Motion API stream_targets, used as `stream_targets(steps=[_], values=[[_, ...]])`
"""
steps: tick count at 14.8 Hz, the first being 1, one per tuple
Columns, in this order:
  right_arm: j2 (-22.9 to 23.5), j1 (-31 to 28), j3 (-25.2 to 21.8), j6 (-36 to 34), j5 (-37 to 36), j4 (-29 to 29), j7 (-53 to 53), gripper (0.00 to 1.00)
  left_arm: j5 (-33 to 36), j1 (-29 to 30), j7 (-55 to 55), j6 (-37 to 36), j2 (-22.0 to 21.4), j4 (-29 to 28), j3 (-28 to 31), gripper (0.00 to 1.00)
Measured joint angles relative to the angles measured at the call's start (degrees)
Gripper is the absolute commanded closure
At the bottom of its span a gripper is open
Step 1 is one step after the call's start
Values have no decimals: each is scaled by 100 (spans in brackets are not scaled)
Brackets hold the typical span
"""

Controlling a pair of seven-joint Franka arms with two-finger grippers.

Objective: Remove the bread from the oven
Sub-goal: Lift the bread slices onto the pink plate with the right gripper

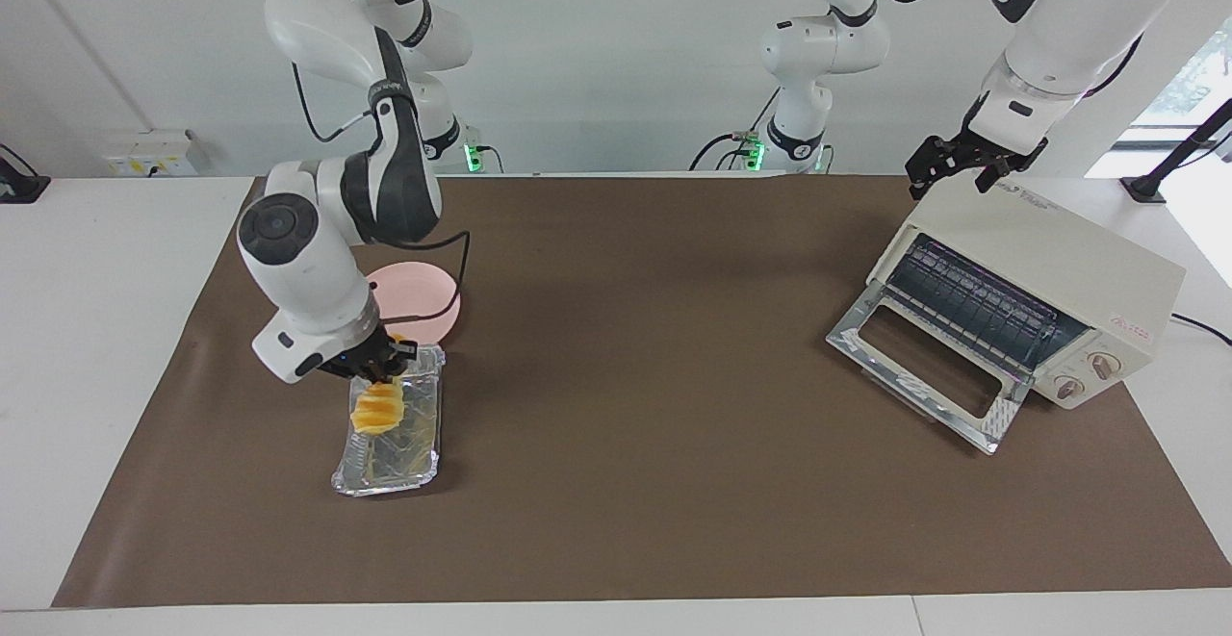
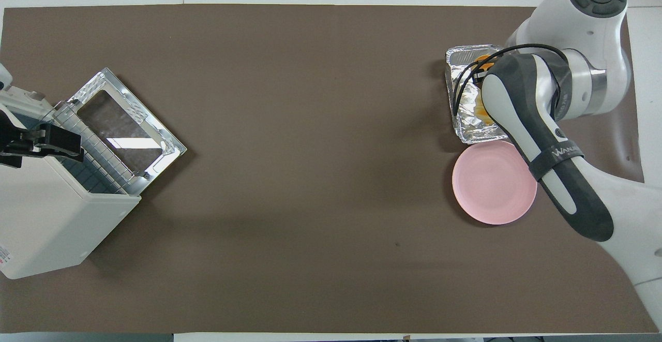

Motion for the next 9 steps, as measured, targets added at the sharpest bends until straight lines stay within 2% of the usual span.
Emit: stream_targets(steps=[2,4,7,9], values=[[-697,-8,2,-142,223,-647,1,100,0,0,0,0,0,0,0,0],[-1459,-15,-3,205,365,-1703,1,100,0,0,0,0,0,0,0,0],[-2473,-16,-3,1377,396,-3558,-1,100,0,0,0,0,0,0,0,0],[-2871,-27,-4,2230,397,-4559,-57,100,0,0,0,0,0,0,0,0]])
